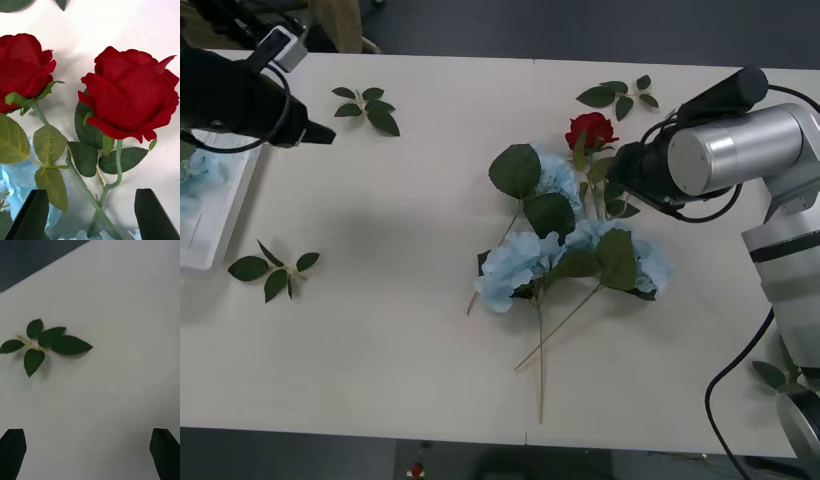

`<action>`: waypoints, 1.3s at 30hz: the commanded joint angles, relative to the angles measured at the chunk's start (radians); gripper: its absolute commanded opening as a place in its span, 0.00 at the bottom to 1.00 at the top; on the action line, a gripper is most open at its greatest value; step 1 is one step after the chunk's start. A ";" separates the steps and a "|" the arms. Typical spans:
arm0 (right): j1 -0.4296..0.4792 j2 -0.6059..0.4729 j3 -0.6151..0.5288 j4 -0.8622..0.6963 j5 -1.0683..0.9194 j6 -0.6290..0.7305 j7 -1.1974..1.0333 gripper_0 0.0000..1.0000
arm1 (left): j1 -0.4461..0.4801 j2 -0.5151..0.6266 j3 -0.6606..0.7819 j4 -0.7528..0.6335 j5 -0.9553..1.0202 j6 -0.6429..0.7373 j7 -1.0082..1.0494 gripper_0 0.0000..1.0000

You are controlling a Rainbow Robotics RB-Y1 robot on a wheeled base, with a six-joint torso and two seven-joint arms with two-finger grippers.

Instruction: Put the red flowers into the right box and the blue flowers into the left box

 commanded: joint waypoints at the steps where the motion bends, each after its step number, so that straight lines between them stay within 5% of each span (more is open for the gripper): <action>1: -0.019 -0.003 0.014 0.007 0.004 -0.027 -0.021 0.67 | -0.053 -0.025 -0.093 -0.020 0.057 -0.146 0.080 0.96; 7: -0.020 0.002 0.019 0.029 0.019 -0.042 -0.027 0.67 | -0.093 -0.082 -0.209 -0.020 0.054 -0.244 0.183 0.96; 22: -0.020 0.028 0.026 0.116 0.065 -0.125 -0.024 0.67 | -0.230 -0.231 -0.352 0.074 -0.065 -0.247 0.358 0.96; 39: -0.037 0.040 0.063 0.204 0.084 -0.208 -0.024 0.67 | -0.240 -0.354 -0.528 0.150 -0.032 -0.242 0.361 0.96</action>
